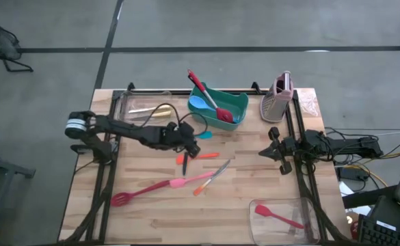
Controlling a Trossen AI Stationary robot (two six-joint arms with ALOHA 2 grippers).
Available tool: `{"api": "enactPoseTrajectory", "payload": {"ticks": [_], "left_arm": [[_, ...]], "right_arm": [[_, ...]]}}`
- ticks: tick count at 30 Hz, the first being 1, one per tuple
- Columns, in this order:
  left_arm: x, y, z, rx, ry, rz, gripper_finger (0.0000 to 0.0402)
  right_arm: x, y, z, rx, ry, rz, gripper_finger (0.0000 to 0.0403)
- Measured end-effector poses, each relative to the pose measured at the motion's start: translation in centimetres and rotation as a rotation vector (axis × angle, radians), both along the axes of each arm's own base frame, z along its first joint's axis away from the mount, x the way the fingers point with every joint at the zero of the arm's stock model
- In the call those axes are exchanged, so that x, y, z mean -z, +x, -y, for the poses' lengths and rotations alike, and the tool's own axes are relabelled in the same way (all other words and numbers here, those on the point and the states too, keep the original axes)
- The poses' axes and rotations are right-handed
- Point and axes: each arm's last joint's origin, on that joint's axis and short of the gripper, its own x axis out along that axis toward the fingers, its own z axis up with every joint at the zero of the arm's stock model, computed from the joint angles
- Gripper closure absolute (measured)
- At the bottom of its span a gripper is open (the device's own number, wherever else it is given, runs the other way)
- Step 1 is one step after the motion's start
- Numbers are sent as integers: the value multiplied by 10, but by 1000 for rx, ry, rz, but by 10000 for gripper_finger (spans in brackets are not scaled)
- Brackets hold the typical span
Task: Pick & Place Kitchen Items
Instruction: Put the green table knife into the top transparent bin
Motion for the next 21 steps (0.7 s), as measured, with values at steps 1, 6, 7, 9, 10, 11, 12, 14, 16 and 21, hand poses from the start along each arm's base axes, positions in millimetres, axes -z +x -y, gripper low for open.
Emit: {"api": "enactPoseTrajectory", "payload": {"ticks": [1, 6, 7, 9, 10, 11, 12, 14, 16, 21], "left_arm": [[3, 1, -1, -10, -1, -4, 171], [23, 6, -1, -51, -19, -52, 157], [26, 7, -1, -57, -22, -64, 157], [34, 8, -1, -67, -29, -89, 158], [37, 8, -1, -69, -30, -100, 158], [39, 9, -1, -70, -30, -108, 158], [41, 9, -1, -70, -30, -117, 158], [45, 7, -1, -82, -37, -141, 158], [48, 6, -1, -90, -41, -167, 158], [43, 1, 0, -105, -19, -180, 158]], "right_arm": [[0, 0, 0, 0, 0, 0, 394], [0, 0, 0, 0, 0, 0, 394], [0, 0, 0, 0, 0, 0, 394], [0, 0, 0, 0, 0, 0, 394], [0, 0, 0, -1, 0, 0, 394], [0, 0, 0, 0, 0, 0, 394], [0, 0, 0, 0, 0, 0, 394], [0, 0, 0, 0, 0, 0, 394], [0, 0, 0, 0, 0, 0, 394], [0, 0, 0, 0, 0, 0, 394]]}}
